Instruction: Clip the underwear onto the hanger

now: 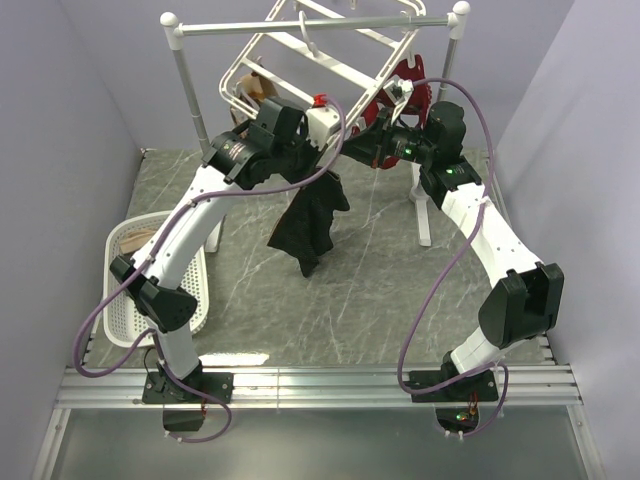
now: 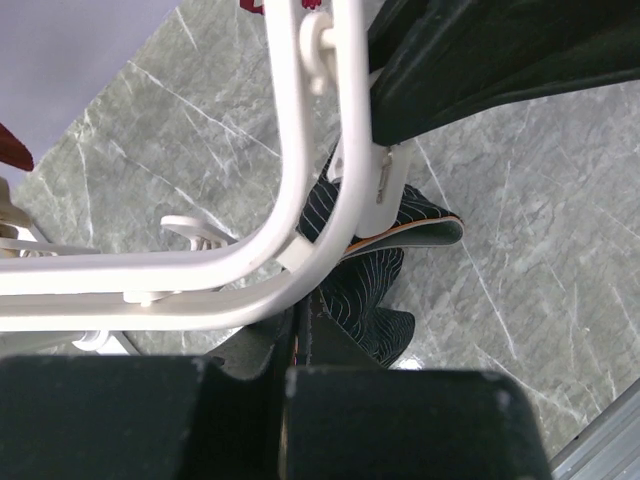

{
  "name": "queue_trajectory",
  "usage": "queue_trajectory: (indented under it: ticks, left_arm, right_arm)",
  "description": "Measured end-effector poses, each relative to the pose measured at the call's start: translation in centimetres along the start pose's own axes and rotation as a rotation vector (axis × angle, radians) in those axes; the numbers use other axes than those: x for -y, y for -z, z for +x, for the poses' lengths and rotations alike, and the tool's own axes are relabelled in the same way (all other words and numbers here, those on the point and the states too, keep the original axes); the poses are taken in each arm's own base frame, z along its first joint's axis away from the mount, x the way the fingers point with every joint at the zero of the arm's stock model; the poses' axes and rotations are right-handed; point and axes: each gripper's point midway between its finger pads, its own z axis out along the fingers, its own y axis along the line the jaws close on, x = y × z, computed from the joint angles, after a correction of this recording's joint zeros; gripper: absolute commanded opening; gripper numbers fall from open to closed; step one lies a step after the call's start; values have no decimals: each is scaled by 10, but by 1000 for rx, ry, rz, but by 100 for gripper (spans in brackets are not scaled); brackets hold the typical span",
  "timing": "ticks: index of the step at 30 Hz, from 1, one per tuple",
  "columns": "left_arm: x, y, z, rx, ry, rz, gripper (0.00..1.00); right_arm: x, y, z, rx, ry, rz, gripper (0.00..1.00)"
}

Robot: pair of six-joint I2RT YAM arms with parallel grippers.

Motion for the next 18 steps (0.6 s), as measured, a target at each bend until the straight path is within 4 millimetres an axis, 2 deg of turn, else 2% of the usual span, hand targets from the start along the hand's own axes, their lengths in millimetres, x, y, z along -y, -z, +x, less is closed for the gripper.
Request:
queue_trajectory:
  ticks: [13, 18]
  left_arm:
    - [17, -2, -13, 46, 16, 20, 0]
    - [19, -6, -11, 60, 17, 11, 0]
  right_arm:
    - [-3, -2, 0, 0, 1, -10, 0]
    - [-4, -3, -1, 7, -25, -9, 0]
